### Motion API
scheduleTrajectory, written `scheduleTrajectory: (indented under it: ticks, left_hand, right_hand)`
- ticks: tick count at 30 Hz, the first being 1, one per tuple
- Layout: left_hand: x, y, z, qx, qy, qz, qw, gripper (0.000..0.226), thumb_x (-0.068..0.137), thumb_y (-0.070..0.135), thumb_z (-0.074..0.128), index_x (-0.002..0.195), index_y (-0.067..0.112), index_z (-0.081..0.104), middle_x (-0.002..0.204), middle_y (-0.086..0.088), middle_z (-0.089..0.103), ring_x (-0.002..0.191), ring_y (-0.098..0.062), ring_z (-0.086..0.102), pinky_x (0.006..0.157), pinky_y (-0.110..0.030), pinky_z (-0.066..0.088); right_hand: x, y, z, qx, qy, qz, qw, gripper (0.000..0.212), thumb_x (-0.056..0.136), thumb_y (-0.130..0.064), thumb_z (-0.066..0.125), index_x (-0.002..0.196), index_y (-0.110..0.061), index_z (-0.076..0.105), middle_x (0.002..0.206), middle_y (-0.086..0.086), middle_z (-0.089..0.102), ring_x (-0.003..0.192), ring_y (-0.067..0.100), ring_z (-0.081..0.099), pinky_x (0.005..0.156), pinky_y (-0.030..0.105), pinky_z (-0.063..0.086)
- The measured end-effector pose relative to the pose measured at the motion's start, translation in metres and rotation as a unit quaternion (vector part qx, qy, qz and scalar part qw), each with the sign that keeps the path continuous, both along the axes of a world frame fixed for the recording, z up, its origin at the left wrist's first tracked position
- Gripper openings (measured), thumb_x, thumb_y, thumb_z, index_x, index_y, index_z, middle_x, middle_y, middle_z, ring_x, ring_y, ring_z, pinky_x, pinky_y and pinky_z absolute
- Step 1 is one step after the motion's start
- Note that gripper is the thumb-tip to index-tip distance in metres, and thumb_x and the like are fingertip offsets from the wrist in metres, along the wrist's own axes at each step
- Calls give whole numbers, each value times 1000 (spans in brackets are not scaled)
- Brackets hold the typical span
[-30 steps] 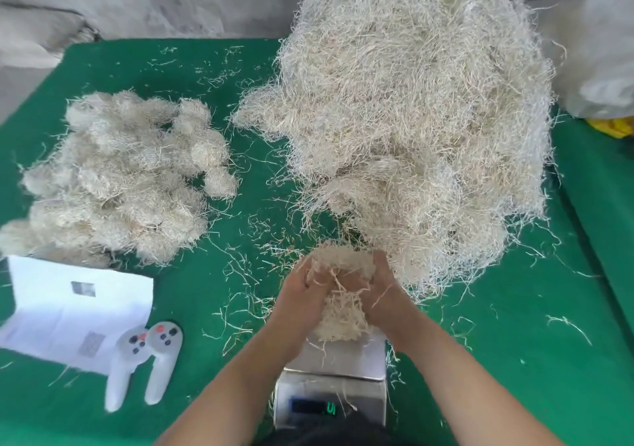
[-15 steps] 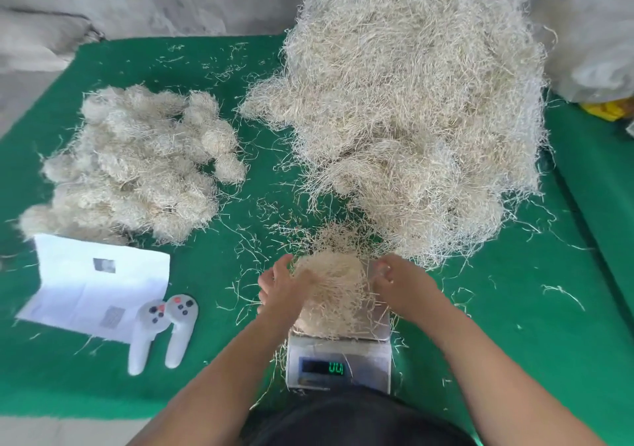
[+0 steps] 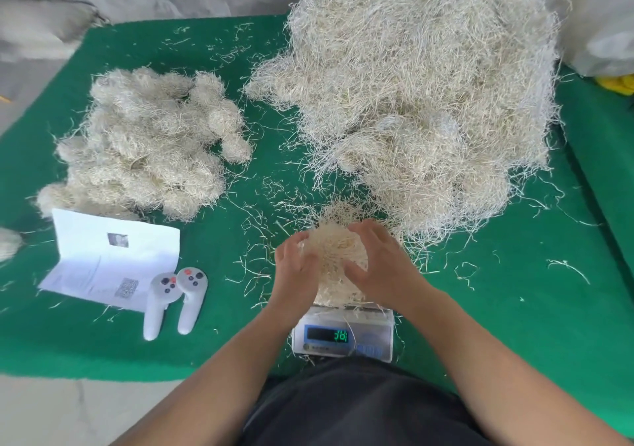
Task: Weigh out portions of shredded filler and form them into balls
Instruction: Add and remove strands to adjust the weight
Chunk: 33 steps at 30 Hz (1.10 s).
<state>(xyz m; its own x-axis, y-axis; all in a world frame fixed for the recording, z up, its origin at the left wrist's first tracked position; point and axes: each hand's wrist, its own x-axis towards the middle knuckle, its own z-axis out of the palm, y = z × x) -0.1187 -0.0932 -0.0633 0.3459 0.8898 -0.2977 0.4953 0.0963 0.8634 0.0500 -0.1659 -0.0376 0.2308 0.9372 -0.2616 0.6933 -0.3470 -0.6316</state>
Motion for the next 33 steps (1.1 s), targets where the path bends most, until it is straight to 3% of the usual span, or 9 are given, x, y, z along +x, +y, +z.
scheduleTrajectory:
  ticks: [3,6,10,12,15,19,33]
  left_hand:
    - [10,-3,6,-13,-29,-46,998,44,108,41,43,151,36,33,148,11,27,131,-9,39,114,-45,38]
    - [8,1,12,-43,-56,-85,994,59,104,55,42,158,38,26,159,11,20,147,-19,26,120,-50,27]
    - [0,5,14,124,142,-44,981,53,105,58,37,156,50,24,167,23,-6,156,-22,-11,121,-63,-4]
    - [-7,7,15,193,175,-38,965,51,105,56,38,155,51,26,167,22,-10,155,-17,-15,121,-61,-10]
    - [-15,9,14,282,188,-109,934,48,106,51,41,153,44,36,170,10,0,157,-24,-6,123,-62,3]
    - [-18,9,14,301,181,-140,926,41,106,44,46,146,39,46,168,4,17,156,-29,10,123,-61,21]
    - [-17,3,10,305,118,-122,937,34,102,31,55,136,32,57,155,7,36,142,-21,33,113,-37,27]
  right_hand:
    - [-4,-3,-2,-3,-8,6,1000,72,97,-48,61,158,-35,25,170,-2,15,157,29,18,124,57,28]
    - [-4,-7,-3,8,-14,-3,1000,70,97,-48,59,157,-37,25,170,-5,13,158,29,15,126,57,23]
    - [-6,-10,-4,36,-29,-6,999,71,96,-51,59,155,-39,23,169,-10,11,157,24,16,124,51,20]
    - [-7,-10,-5,40,-33,-6,999,71,96,-49,60,155,-41,21,170,-10,9,158,25,14,126,53,20]
    - [-8,-9,-5,41,-41,-2,998,72,97,-47,59,156,-43,18,171,-12,4,159,26,12,126,56,20]
    - [-10,-7,-7,50,-56,7,997,73,97,-46,58,156,-43,16,172,-12,1,159,25,9,125,51,15]
    - [-5,-4,-15,56,-53,-4,997,73,95,-47,60,155,-44,20,170,-14,5,158,20,11,124,51,14]
